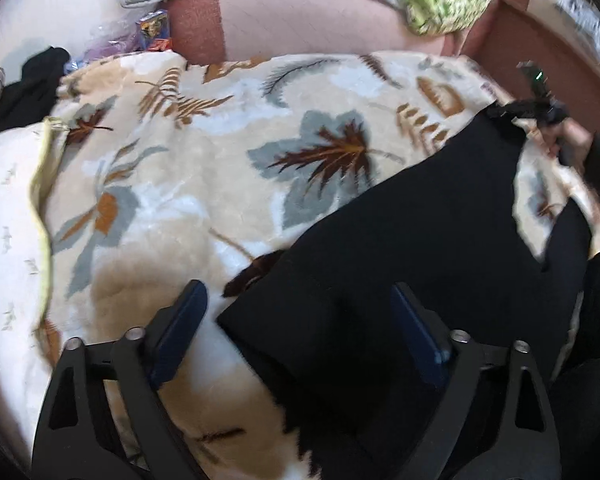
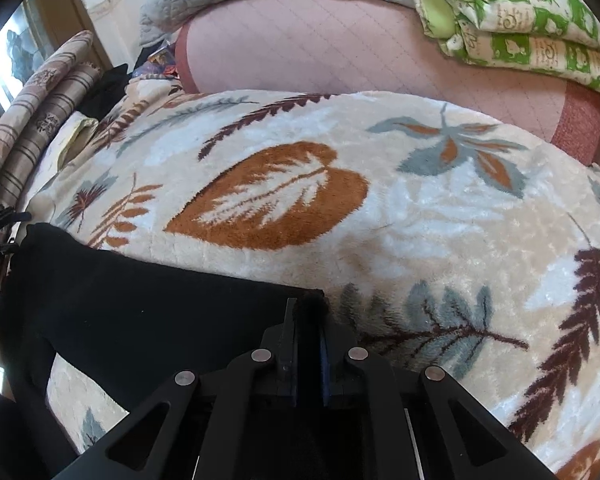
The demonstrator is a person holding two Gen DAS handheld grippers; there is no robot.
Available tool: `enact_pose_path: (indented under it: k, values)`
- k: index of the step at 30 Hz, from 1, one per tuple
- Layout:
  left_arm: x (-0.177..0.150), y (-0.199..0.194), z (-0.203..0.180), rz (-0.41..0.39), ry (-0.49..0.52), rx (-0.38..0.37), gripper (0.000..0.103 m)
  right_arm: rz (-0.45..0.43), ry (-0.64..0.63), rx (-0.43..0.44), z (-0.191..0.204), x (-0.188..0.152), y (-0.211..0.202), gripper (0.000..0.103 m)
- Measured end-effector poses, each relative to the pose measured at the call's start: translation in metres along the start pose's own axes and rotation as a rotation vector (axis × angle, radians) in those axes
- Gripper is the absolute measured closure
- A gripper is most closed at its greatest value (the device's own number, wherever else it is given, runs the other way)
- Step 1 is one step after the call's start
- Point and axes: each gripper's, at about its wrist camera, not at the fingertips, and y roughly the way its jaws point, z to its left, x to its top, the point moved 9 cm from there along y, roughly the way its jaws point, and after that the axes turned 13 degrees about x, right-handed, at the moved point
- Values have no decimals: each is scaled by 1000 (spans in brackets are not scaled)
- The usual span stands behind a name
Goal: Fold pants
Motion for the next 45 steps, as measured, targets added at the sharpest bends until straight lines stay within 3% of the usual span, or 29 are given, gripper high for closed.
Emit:
enact_pose_path:
  k: [2, 5, 8, 9, 11, 12, 13, 16, 20, 26, 33, 38, 43, 45]
  values:
    - [1, 7, -1, 35, -16, -31, 16, 2, 3, -3, -1, -1, 1, 96]
    - [-11, 33, 9, 163, -28, 4, 16, 0, 8, 0, -1, -1, 0, 96]
    - [-13, 38, 10, 181, -55, -18, 16, 1, 5, -1, 0, -1, -2, 96]
    - [-10, 36, 10, 180, -73, -22, 23, 2, 3, -2, 1, 0, -2, 96]
    - [-8, 34, 10, 184, -96, -43, 57, 5, -2, -4, 1, 0, -3, 96]
    - [-7, 33, 10, 190, -110, -53, 93, 5, -2, -6, 1, 0, -4, 96]
    - [-8, 31, 9, 194, -115, -55, 98, -4, 1, -7, 1, 1, -6, 96]
    - [-7, 18, 2, 171, -71, -1, 98, -54, 0, -16, 6, 6, -21, 97]
    - [5, -24, -6, 45, -42, 101, 99, -100, -46, -40, 25, 7, -53, 97]
    - [-11, -91, -35, -85, 20, 240, 99, -108, -130, -53, 68, -34, -113, 97]
    - [-86, -126, -59, -124, 12, 242, 99, -32, -209, -64, 103, -146, -151, 97]
    - [-136, -137, -77, -136, -33, 186, 99, -23, -178, -39, 107, -223, -158, 97]
    - [-174, -125, -86, -92, -104, 140, 99, 11, -172, -29, 110, -269, -141, 97]
    - [-181, -127, -85, -95, -128, 153, 95, -3, -156, -10, 110, -278, -142, 97]
